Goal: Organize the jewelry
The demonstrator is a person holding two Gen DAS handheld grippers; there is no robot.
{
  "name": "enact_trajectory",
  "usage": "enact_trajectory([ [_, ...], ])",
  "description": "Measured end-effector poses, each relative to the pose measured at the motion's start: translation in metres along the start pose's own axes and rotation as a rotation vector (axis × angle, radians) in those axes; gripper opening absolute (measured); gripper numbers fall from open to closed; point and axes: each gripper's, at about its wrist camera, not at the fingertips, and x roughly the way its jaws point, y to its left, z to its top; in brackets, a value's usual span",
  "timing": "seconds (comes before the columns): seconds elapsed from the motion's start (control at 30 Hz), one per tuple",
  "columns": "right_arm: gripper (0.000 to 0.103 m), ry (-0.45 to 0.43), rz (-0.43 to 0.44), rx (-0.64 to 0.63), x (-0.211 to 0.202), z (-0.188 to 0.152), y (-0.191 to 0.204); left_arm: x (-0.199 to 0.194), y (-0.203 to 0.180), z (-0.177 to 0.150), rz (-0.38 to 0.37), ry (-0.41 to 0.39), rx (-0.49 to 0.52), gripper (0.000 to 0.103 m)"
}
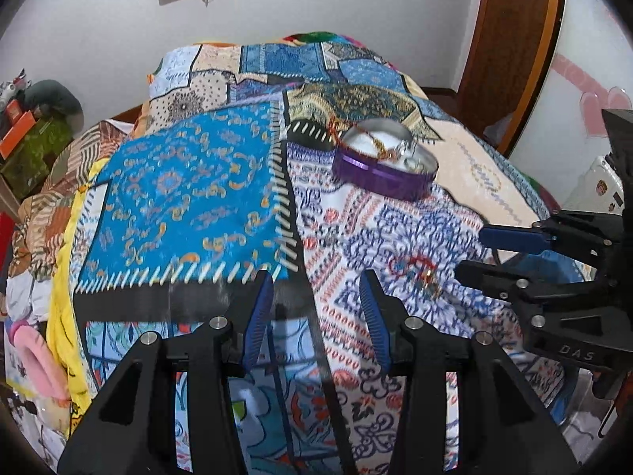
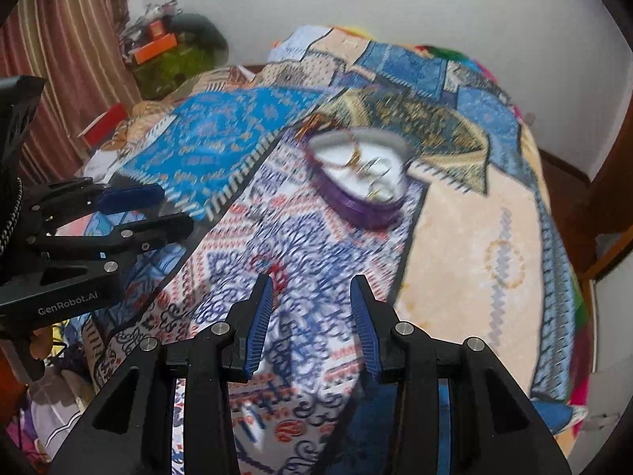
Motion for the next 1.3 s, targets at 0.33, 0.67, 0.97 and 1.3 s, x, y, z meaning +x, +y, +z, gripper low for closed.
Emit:
enact_trajectory([
  [0.33,0.037,0.046,0.020,-0.042,0.022,-0.008,0.018,0.004,0.005,-0.018,-0.017,0.034,-0.014,0.045],
  [0.67,0.010,0.048,0.034,-0.034,0.027,-0.005,0.010,0.004,-0.002,-0.017,-0.041,0.033,-0.013,0.045],
  [0.97,0.010,0.015,0.013,-0.009,0.010,-0.008,-0.001,0.009,-0.018,-0.010,-0.069,0.039,0.012,0.045],
  [1.3,0.016,0.047,-0.031,0.021,0.001,-0.015,-0.026,0.027,-0.046,-0.002,-0.118,0.071,0.066,0.045],
])
